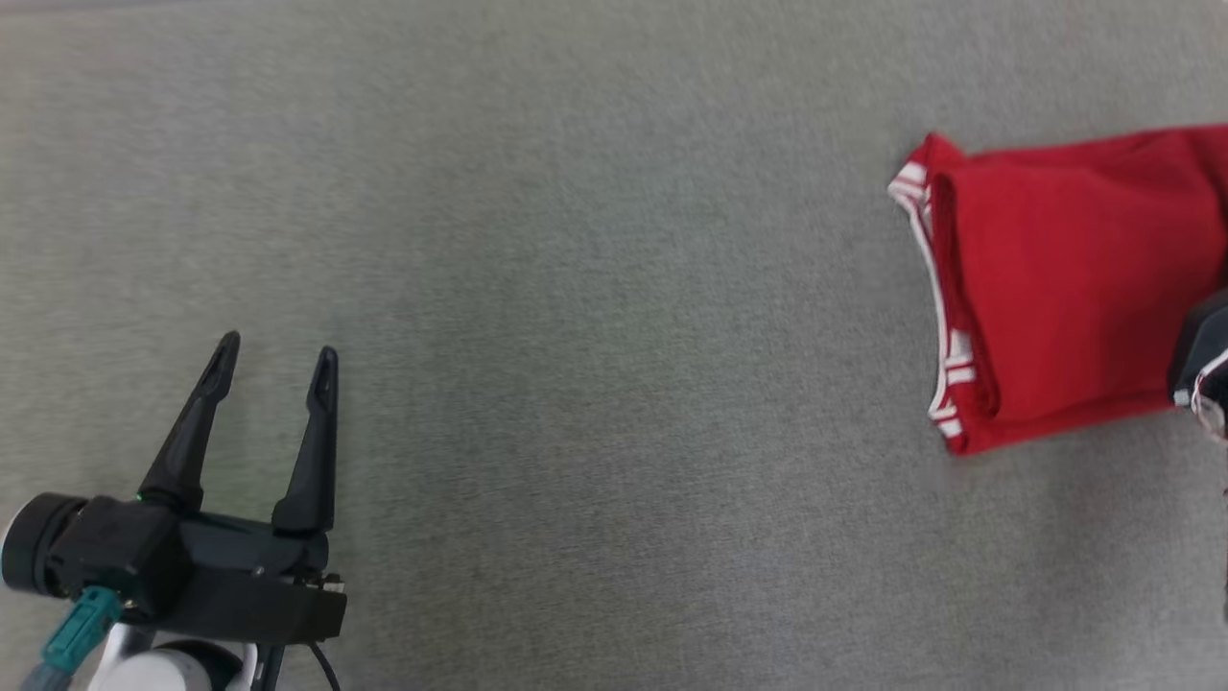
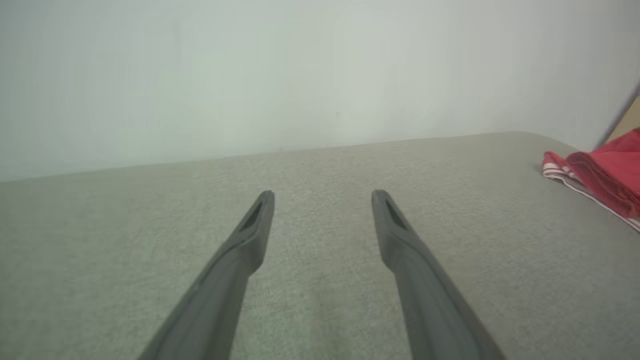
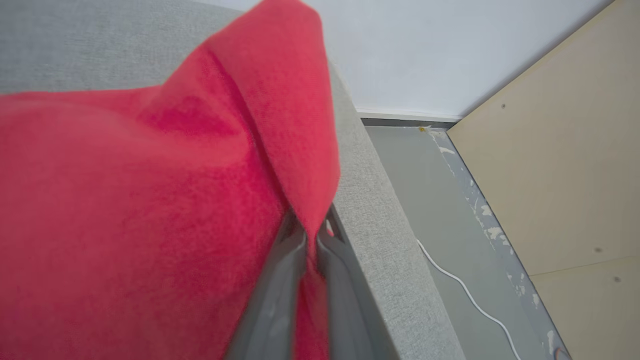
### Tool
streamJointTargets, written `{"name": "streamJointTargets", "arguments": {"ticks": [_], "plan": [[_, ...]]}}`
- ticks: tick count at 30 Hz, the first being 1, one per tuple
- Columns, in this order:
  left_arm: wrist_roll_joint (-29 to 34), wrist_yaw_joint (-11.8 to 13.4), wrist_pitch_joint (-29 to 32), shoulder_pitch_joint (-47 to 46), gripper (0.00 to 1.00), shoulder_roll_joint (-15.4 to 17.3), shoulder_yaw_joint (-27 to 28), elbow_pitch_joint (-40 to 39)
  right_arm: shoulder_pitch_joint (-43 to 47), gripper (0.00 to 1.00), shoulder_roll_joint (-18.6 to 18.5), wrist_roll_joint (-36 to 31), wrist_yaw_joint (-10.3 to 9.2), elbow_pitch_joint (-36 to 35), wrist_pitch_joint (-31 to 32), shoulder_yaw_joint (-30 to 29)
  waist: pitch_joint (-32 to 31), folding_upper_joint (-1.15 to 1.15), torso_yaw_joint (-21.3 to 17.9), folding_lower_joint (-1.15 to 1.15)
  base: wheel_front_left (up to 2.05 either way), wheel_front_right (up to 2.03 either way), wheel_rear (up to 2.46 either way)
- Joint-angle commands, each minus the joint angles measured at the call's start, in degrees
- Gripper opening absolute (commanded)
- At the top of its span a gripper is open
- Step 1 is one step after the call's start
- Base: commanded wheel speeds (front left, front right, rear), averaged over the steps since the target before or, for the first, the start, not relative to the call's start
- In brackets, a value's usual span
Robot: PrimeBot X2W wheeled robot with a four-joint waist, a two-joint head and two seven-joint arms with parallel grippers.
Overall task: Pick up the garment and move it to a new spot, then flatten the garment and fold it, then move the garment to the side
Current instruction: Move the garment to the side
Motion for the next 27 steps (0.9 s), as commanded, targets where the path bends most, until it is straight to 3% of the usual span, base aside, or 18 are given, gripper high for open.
{"name": "streamJointTargets", "arguments": {"ticks": [1,14,15,16,17,18,23,27], "plan": [[0.93,-0.15,0.69,-1.23,1.0,0.66,-0.33,-1.19,-2.06,0.0,-0.29,-1.25,-0.15,0.81,-1.39,-0.09,6.49,-0.01,-5.52,-0.01,0.0,0.0,0.0],[0.88,0.05,2.86,-2.62,1.0,1.84,-1.14,-5.92,-11.96,0.0,-1.36,-11.05,-0.15,3.6,-8.81,-1.75,10.37,-0.01,-7.38,-0.01,0.0,0.0,0.0],[0.88,0.09,2.74,-2.84,1.0,1.89,-1.15,-5.93,-12.39,0.05,-1.35,-11.26,-0.15,4.1,-9.22,-1.86,10.47,-0.01,-7.24,-0.01,0.0,0.0,0.0],[0.83,0.06,2.65,-2.99,1.0,1.94,-1.24,-5.85,-12.56,0.22,-1.41,-11.72,-0.15,4.75,-9.6,-2.06,10.44,-0.01,-7.01,-0.01,0.0,0.0,0.0],[0.79,0.02,2.51,-3.11,1.0,1.96,-1.36,-5.67,-12.93,0.71,-1.45,-11.74,-0.15,5.53,-10.21,-2.12,10.36,-0.01,-6.74,-0.01,0.0,0.0,0.0],[0.79,0.02,2.3,-3.2,1.0,1.89,-1.52,-5.45,-13.25,1.0,-1.9,-12.15,-0.15,5.96,-11.25,-2.5,10.18,-0.01,-6.41,-0.01,0.0,0.0,0.0],[0.49,0.47,0.3,-2.75,1.0,0.96,-1.99,-3.98,-13.37,1.0,-2.77,-11.54,-0.15,9.96,-17.81,-4.22,8.04,-0.01,-4.3,-0.01,0.0,0.0,0.0],[-0.06,0.85,-2.01,-1.58,1.0,-0.14,-2.16,-1.47,-10.91,1.0,-1.33,-9.73,-0.15,12.31,-23.56,-4.75,4.02,-0.01,-1.83,-0.01,0.0,0.0,0.0]]}}
